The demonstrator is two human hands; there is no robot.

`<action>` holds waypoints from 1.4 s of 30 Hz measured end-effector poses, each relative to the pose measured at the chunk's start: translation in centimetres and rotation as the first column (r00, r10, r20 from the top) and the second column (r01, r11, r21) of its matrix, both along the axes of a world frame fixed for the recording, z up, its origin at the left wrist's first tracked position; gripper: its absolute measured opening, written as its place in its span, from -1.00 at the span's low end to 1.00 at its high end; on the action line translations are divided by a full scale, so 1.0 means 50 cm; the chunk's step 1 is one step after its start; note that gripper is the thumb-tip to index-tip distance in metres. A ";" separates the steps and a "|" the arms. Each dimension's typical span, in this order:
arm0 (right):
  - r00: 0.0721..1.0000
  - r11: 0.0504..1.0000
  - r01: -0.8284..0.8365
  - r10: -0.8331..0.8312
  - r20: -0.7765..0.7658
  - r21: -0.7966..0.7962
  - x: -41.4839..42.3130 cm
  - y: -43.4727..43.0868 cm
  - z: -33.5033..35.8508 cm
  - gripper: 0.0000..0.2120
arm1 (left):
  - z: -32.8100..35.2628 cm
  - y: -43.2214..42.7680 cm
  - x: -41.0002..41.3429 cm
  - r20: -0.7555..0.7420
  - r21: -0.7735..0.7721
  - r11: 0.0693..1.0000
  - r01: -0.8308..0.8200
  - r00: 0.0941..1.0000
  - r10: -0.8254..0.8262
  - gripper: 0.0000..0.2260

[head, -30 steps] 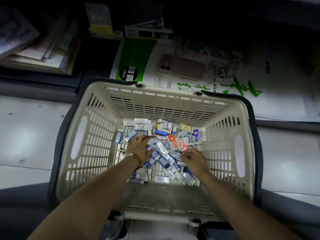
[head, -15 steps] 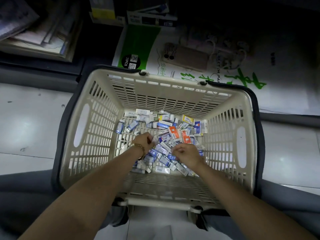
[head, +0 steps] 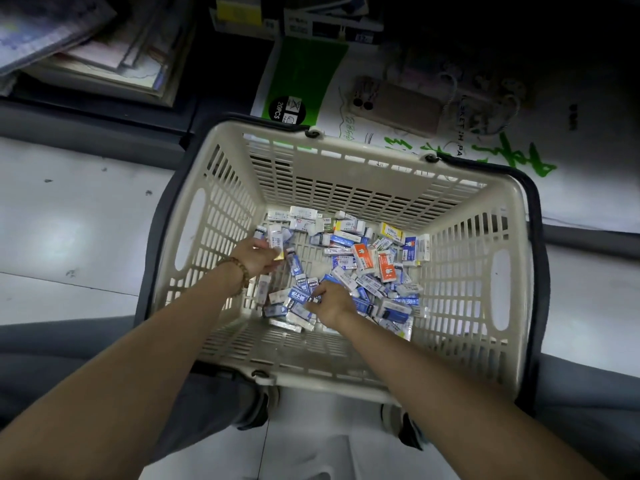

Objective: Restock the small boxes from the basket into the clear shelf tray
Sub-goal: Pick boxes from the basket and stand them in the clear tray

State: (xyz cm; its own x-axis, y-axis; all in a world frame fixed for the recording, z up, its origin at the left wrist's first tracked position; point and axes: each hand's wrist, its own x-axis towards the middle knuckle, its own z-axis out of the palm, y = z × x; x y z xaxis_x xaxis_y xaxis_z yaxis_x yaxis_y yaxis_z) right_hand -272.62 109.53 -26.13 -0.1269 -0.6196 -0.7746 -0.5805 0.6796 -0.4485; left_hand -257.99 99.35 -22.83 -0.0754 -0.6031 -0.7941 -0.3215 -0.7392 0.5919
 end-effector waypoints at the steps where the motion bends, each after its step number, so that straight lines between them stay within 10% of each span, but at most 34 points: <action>1: 1.000 1.000 -0.021 0.021 -0.013 0.014 0.003 0.000 -0.001 -0.67 | 0.002 0.006 0.004 -0.025 0.013 1.000 -0.018 1.000 0.018 -0.93; 10: 0.922 0.955 0.278 -0.295 0.250 0.102 -0.030 0.007 0.000 -0.77 | 0.029 0.010 0.018 -0.155 0.063 0.997 0.034 0.988 -0.024 -0.62; 13: 0.847 0.907 0.374 -0.419 0.328 0.194 -0.063 0.007 0.015 -0.51 | 0.038 0.013 0.013 -0.189 0.065 0.997 0.043 0.981 -0.030 -0.49; 25: 0.572 0.688 0.692 -0.708 0.413 0.221 -0.089 -0.009 0.071 -0.50 | 0.081 0.032 -0.010 -0.193 0.097 0.995 -0.030 0.980 0.049 -0.73; 33: 0.533 0.887 0.417 -0.417 0.736 0.201 -0.032 -0.054 0.133 -0.71 | 0.102 0.038 -0.007 -0.204 -0.032 0.999 0.041 0.978 -0.047 -0.21; 42: 0.869 0.903 -0.391 0.298 0.396 0.177 0.028 -0.013 0.088 -0.57 | 0.149 -0.028 0.054 -0.157 -0.284 0.958 -0.030 0.988 -0.016 -0.67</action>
State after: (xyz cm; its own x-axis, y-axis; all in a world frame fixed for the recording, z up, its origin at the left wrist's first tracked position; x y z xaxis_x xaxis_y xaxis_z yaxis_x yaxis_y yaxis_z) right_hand -271.20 108.91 -21.72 0.3676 -0.3583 -0.8582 -0.6333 0.5793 -0.5132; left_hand -255.28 97.94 -15.40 -0.1792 -0.8030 -0.5683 -0.2039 -0.5348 0.8200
